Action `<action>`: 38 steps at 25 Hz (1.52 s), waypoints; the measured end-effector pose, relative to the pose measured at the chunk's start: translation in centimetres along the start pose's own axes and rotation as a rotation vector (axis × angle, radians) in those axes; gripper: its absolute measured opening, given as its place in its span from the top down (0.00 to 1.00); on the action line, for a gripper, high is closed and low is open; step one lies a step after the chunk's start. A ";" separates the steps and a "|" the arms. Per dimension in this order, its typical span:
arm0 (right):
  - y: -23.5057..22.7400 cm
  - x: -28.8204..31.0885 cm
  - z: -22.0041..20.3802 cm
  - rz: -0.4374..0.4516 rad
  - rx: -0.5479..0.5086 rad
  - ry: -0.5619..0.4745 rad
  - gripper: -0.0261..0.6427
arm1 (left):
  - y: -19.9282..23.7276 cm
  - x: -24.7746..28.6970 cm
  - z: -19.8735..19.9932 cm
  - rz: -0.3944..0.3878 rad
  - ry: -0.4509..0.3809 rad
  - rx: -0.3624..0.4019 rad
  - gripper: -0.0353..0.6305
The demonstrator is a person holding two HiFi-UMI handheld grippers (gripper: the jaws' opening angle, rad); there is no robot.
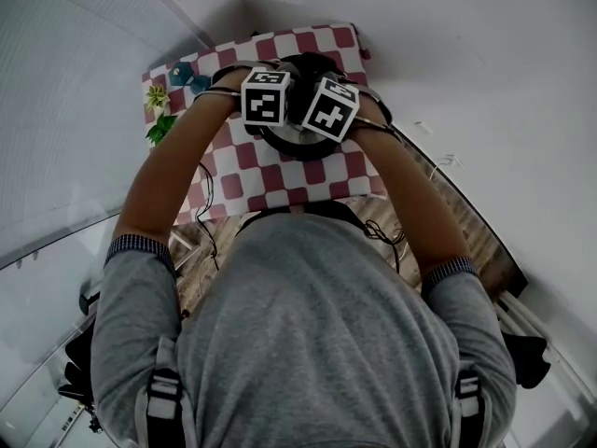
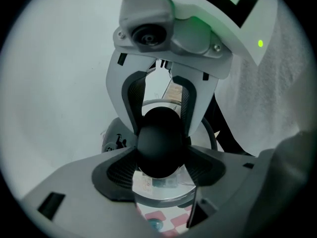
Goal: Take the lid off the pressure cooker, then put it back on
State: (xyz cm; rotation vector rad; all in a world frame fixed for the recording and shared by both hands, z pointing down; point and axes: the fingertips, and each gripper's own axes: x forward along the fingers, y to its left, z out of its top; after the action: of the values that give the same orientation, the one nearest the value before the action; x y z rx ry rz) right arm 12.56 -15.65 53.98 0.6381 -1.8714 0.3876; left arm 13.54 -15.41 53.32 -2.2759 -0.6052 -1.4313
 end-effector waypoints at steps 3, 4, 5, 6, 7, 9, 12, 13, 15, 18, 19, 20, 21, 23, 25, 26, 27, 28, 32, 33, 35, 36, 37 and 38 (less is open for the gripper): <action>0.2 0.1 -0.1 0.020 0.009 0.005 0.49 | -0.1 0.1 0.1 -0.018 0.001 -0.003 0.45; 0.2 0.1 -0.1 0.023 0.011 0.006 0.49 | -0.1 0.2 0.1 -0.025 0.003 -0.002 0.45; 0.2 0.1 -0.2 0.024 0.013 0.007 0.50 | -0.1 0.3 0.1 -0.034 0.005 -0.001 0.45; 0.1 0.1 -0.2 0.025 0.013 0.007 0.51 | -0.1 0.3 0.1 -0.043 0.006 -0.001 0.45; 0.1 0.0 -0.1 0.025 0.011 0.007 0.52 | -0.1 0.3 0.1 -0.051 0.007 -0.001 0.46; 0.1 0.0 -0.1 0.024 0.009 0.005 0.52 | 0.0 0.3 0.1 -0.061 0.012 0.003 0.50; 0.1 0.0 -0.1 0.024 0.001 0.001 0.52 | 0.0 0.2 0.1 -0.060 0.017 0.013 0.50; 0.1 0.0 -0.1 0.025 -0.004 0.001 0.52 | 0.0 0.3 0.1 -0.058 0.012 0.012 0.50; 0.2 0.1 -0.1 0.026 -0.013 0.002 0.53 | -0.1 0.2 0.1 -0.053 0.001 0.008 0.50; 0.4 -0.2 0.1 0.026 -0.020 -0.002 0.53 | -0.3 0.0 0.2 -0.045 -0.013 0.001 0.50; 0.4 -0.3 0.2 0.027 -0.022 -0.004 0.53 | -0.3 -0.2 0.2 -0.043 -0.016 -0.003 0.50; 0.4 -0.4 0.3 0.028 -0.025 -0.006 0.53 | -0.3 -0.4 0.2 -0.041 -0.018 -0.007 0.50; 0.4 -0.6 0.4 0.028 -0.029 -0.007 0.53 | -0.2 -0.6 0.2 -0.038 -0.020 -0.010 0.50; 0.4 -0.9 0.6 0.026 -0.036 -0.008 0.53 | -0.2 -0.9 0.4 -0.028 -0.028 -0.012 0.50; 0.4 -1.4 0.8 0.022 -0.045 -0.011 0.53 | -0.1 -1.4 0.6 -0.017 -0.039 -0.018 0.50; 0.4 -1.7 0.9 0.021 -0.050 -0.012 0.53 | 0.0 -1.6 0.7 -0.010 -0.045 -0.021 0.50; 0.3 -1.9 1.1 0.020 -0.054 -0.013 0.53 | 0.1 -1.9 0.8 -0.004 -0.049 -0.024 0.50; 0.3 -2.1 1.2 0.019 -0.060 -0.012 0.53 | 0.1 -2.1 0.8 0.001 -0.050 -0.027 0.50; 0.3 -2.8 1.7 0.010 -0.082 -0.008 0.53 | 0.2 -2.9 0.9 0.025 -0.053 -0.033 0.50; 0.4 -3.0 1.9 0.007 -0.087 -0.008 0.53 | 0.2 -3.1 1.0 0.031 -0.053 -0.034 0.50; 0.5 -3.5 2.1 0.002 -0.097 -0.010 0.53 | 0.2 -3.7 1.0 0.044 -0.051 -0.034 0.50; 0.5 -3.7 2.3 0.001 -0.101 -0.012 0.53 | 0.2 -4.0 1.0 0.049 -0.051 -0.034 0.50; 0.5 -3.8 2.5 -0.001 -0.105 -0.015 0.53 | 0.2 -4.3 1.1 0.051 -0.053 -0.036 0.50; 0.5 -4.0 2.7 -0.002 -0.109 -0.016 0.53 | 0.1 -4.5 1.1 0.052 -0.056 -0.038 0.50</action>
State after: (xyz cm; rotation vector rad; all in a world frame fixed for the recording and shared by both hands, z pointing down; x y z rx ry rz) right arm 11.36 -15.70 49.30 0.5715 -1.8933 0.2774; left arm 12.65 -15.61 48.75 -2.3504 -0.5351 -1.3706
